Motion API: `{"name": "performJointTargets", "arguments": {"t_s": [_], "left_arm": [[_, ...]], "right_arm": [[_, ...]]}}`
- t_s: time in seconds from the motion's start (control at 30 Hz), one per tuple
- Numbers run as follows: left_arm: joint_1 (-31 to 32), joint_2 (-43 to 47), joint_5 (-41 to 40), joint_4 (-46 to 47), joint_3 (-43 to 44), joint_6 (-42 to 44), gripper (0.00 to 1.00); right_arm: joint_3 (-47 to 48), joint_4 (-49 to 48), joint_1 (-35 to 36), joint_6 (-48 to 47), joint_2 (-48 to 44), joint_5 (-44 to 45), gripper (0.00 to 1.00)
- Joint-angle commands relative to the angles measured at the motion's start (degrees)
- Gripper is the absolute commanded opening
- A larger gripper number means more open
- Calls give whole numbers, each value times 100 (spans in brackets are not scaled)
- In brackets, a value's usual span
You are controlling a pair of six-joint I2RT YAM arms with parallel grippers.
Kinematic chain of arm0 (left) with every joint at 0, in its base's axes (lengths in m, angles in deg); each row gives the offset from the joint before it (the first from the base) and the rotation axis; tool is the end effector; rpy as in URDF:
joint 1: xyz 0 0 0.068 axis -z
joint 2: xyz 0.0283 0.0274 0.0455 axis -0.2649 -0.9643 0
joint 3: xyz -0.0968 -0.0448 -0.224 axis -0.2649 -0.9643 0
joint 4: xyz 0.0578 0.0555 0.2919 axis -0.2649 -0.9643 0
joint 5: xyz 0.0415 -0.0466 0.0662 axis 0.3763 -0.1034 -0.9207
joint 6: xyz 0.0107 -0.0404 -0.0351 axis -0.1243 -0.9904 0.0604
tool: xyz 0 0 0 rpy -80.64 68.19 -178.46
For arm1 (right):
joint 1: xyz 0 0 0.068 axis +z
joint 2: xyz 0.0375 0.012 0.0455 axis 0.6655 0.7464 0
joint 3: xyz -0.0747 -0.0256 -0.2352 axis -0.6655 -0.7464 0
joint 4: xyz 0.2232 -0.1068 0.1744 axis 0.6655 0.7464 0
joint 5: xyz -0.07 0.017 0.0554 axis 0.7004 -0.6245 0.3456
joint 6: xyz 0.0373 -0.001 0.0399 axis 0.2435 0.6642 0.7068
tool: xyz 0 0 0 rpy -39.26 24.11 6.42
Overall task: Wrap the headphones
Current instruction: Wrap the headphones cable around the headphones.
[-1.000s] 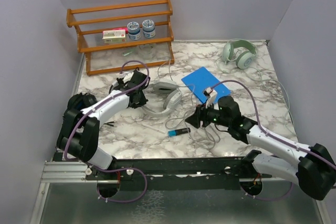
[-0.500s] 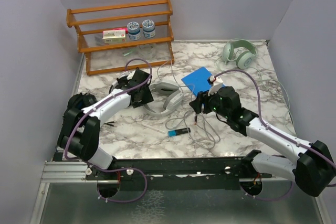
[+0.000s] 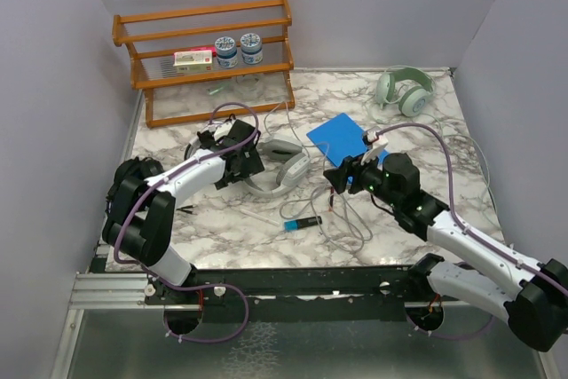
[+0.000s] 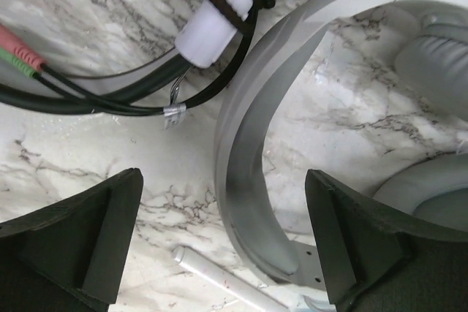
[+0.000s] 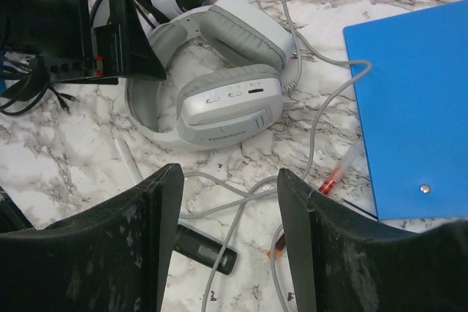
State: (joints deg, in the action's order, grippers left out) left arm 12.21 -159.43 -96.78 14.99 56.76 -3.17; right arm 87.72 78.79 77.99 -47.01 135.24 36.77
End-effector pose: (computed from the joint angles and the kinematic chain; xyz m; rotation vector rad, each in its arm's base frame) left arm 0.3060 -0.1487 0.1490 -0.5333 2.5742 -0.0720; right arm 0.2218 0.1662 0.2196 -0.3661 1.8783 0.7157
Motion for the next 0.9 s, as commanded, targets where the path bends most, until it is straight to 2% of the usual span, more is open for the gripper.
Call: {"name": "performJointTargets", "arguments": {"t_s": [0.0,0.27,0.3,0.33,0.6,0.7,0.87], "left_arm": [[2,-57,-257,677,-117,84,99],[10,-543,-408,689,81,-72,97],[19,-565,-437,689,53,-125,93],[55,-581,-489,689,15,-192,84],[406,-1135,-909,641,251,-200,42],[407,-1368,-864,545,447,-41,33],[431,-959,-1023,398,612,358,27]], "right_arm": [[-144,-262,-5,-36,-156,-221,63],[-157,-303,-2,-34,-368,-158,63],[-178,-323,-1,-29,-393,-141,63],[-194,-339,-2,-27,-422,-124,63],[-233,-398,0,-58,-514,-129,63],[-196,-347,-2,-86,-560,-123,64],[-168,-176,-1,-170,-750,7,64]]}}
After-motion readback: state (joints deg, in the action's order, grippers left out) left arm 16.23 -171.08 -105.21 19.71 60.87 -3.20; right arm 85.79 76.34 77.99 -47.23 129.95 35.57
